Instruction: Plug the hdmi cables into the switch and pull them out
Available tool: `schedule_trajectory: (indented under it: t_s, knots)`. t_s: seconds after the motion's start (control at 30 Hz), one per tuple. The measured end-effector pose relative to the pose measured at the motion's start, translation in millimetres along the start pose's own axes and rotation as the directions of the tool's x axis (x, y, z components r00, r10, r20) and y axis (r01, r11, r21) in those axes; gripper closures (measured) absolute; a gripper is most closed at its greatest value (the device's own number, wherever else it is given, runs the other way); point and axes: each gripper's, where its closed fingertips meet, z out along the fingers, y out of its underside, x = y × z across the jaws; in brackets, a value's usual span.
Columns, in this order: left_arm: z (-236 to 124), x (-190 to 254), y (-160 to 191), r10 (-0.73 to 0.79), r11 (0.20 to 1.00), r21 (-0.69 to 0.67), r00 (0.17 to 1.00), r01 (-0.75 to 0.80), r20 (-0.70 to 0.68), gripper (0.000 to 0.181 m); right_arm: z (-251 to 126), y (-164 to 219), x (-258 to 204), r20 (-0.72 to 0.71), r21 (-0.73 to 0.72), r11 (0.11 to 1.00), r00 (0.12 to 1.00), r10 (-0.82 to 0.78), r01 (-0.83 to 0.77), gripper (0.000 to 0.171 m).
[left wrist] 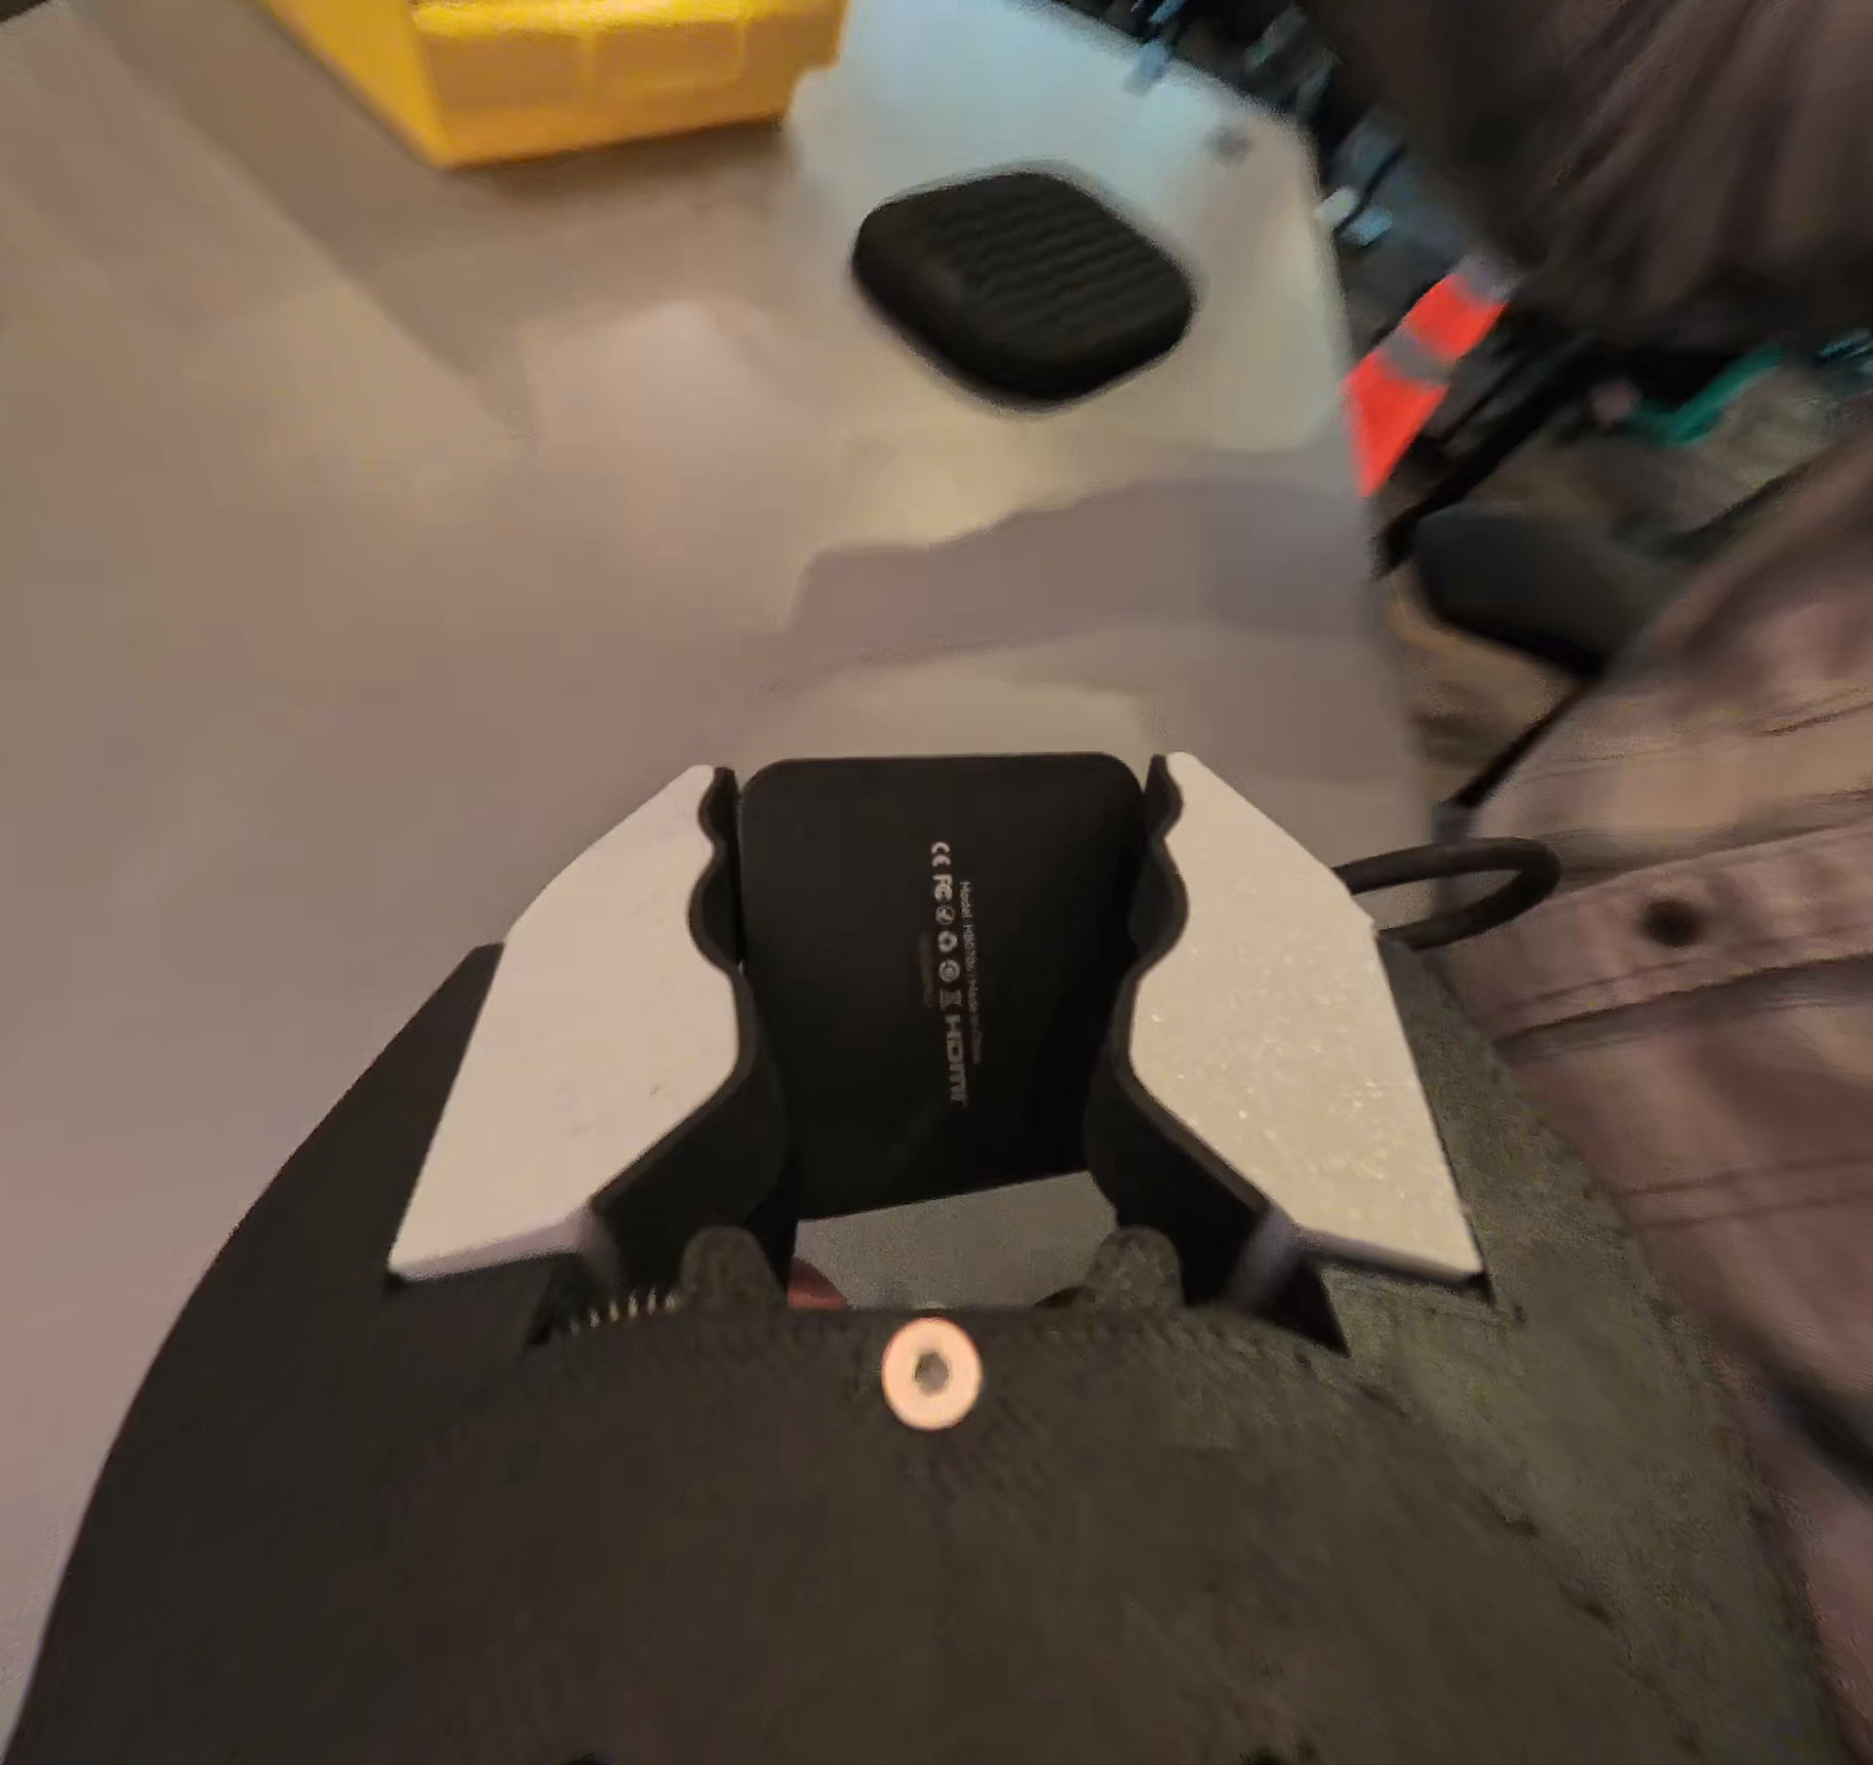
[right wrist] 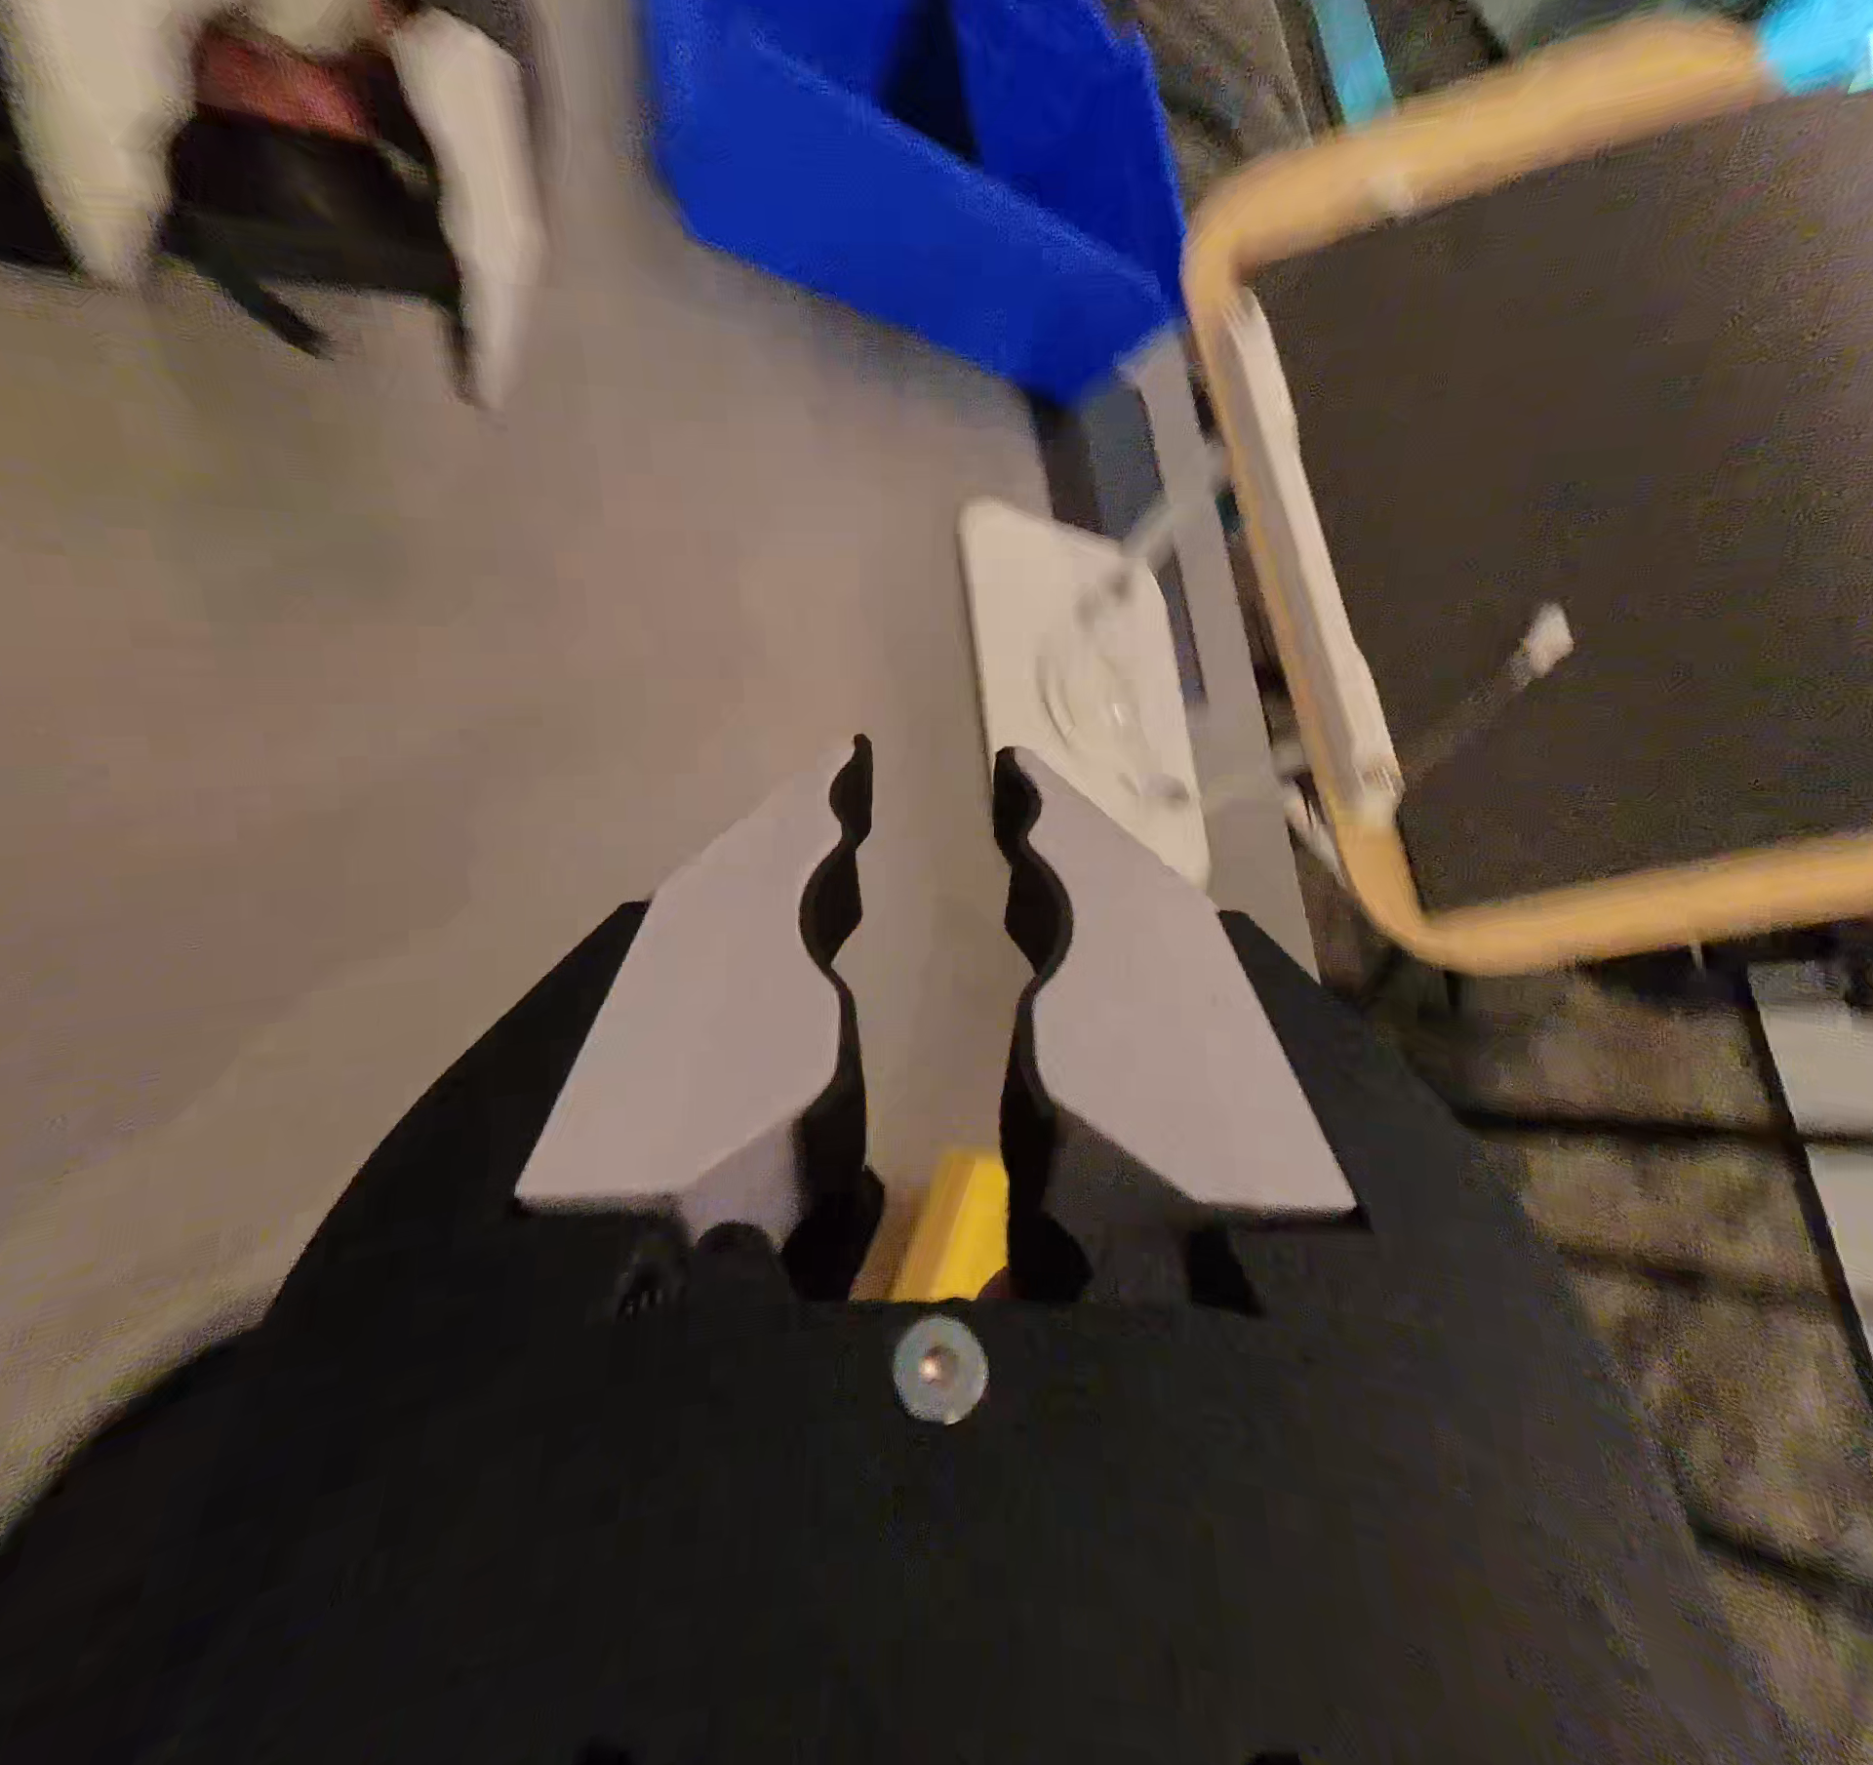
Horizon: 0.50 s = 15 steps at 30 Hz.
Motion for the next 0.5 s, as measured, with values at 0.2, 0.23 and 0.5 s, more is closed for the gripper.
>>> schedule_trajectory:
  t_s: [0.2,0.23,0.5]
  knots:
    - [-13,42,-23,0.028,0.995,0.1,0.977,-0.006,-0.211,0.106,15,-110,-128,0.178,0.33,0.895,0.911,-0.373,0.302,0.148]
    - [-14,48,-25,0.034,0.994,0.109,0.97,-0.008,-0.24,0.107,20,-118,-141,0.167,0.348,0.87,0.89,-0.425,0.35,0.146]
    - [-19,83,-32,0.09,0.989,0.14,0.918,-0.038,-0.386,0.106,60,-136,-199,0.141,0.365,0.73,0.74,-0.657,0.578,0.133]
